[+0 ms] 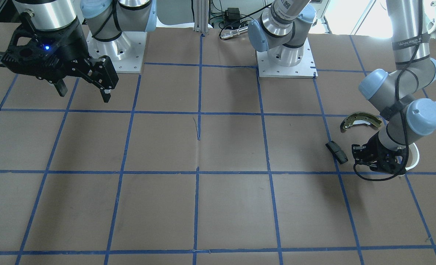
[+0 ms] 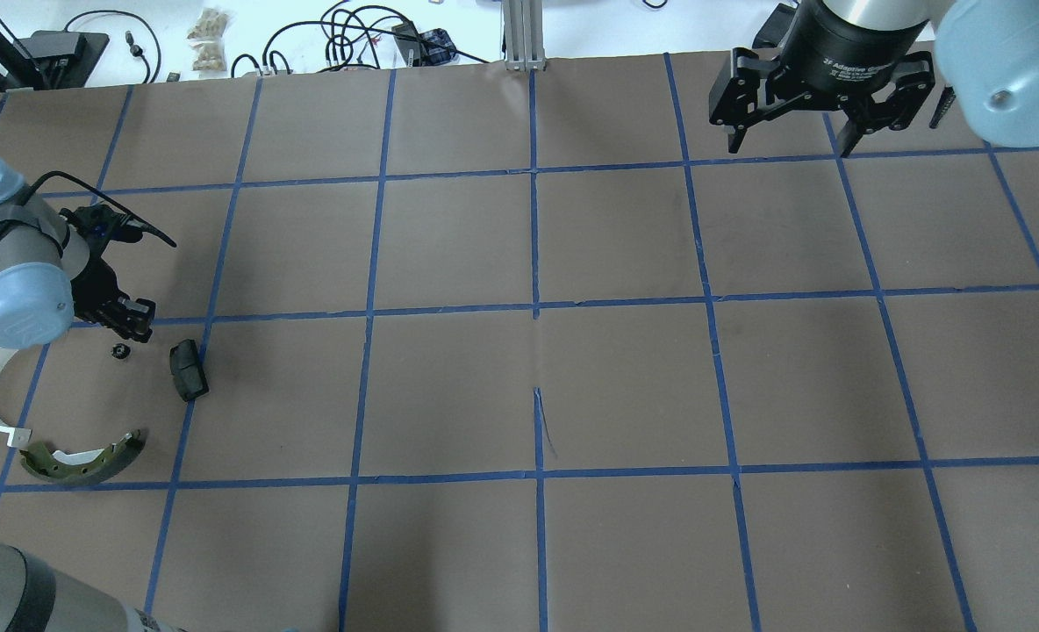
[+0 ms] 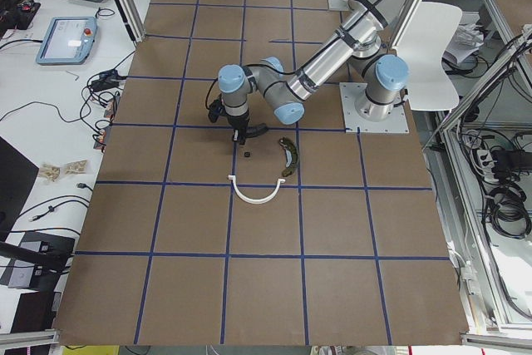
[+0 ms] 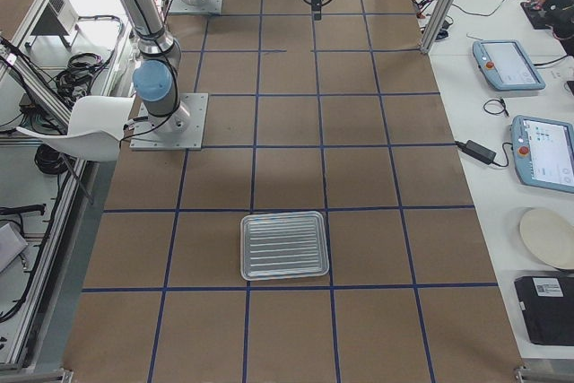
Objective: Place bearing gear from tray to pile
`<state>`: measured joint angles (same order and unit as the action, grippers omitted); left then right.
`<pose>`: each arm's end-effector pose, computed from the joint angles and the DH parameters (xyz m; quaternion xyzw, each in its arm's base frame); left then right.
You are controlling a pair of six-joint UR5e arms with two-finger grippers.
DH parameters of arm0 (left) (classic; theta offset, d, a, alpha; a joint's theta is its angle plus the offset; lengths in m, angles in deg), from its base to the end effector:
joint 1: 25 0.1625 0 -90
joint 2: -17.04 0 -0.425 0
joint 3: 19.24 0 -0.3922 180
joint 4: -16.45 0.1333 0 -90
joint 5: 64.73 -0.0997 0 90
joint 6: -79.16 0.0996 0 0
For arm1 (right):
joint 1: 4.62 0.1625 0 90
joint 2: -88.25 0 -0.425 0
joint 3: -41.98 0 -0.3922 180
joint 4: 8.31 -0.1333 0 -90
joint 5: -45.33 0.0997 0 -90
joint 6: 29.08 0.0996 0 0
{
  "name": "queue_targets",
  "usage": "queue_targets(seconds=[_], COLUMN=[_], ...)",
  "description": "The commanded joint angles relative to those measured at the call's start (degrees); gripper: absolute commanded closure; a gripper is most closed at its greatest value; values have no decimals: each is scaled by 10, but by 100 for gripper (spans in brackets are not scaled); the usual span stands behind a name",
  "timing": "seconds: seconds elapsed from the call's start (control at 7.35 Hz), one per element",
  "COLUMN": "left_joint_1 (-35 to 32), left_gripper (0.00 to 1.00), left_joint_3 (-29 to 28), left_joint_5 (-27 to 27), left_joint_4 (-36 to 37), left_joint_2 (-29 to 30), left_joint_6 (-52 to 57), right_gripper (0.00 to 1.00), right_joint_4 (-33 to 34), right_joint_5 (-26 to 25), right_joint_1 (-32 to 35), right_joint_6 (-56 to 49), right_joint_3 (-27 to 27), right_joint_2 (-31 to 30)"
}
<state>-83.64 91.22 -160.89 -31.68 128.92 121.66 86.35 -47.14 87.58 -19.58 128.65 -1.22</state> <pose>0.1801 -0.5310 0.1929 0.0971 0.9938 0.0356 0.0405 0.1484 -0.5021 0.5209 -0.0649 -0.9955 0.0669 0.0148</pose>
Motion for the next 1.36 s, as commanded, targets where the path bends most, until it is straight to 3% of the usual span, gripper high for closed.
queue_targets(seconds=[0.0, 0.14, 0.27, 0.41, 0.54, 0.82, 1.09, 1.22], left_joint_1=[13, 13, 15, 13, 13, -7, -90, -166], left_gripper=[100, 100, 61, 15, 9, 8, 8, 1], left_joint_3=[5, 6, 6, 5, 4, -12, -51, -81], left_joint_5=[2, 2, 0, 3, 2, 4, 7, 7], left_joint_4=[9, 9, 8, 6, 1, -50, -148, -201], left_joint_2=[4, 4, 3, 3, 2, -34, -92, -109], left_joint_6=[10, 10, 10, 9, 9, 1, -89, -201], right_gripper=[0, 0, 0, 0, 0, 0, 0, 0], right_joint_4=[0, 0, 0, 0, 0, 0, 0, 0], right_joint_5=[1, 1, 1, 2, 1, 2, 2, 2], right_joint_1=[0, 0, 0, 0, 0, 0, 0, 0], right_joint_6=[0, 0, 0, 0, 0, 0, 0, 0], right_joint_3=[0, 0, 0, 0, 0, 0, 0, 0], right_joint_2=[0, 0, 0, 0, 0, 0, 0, 0])
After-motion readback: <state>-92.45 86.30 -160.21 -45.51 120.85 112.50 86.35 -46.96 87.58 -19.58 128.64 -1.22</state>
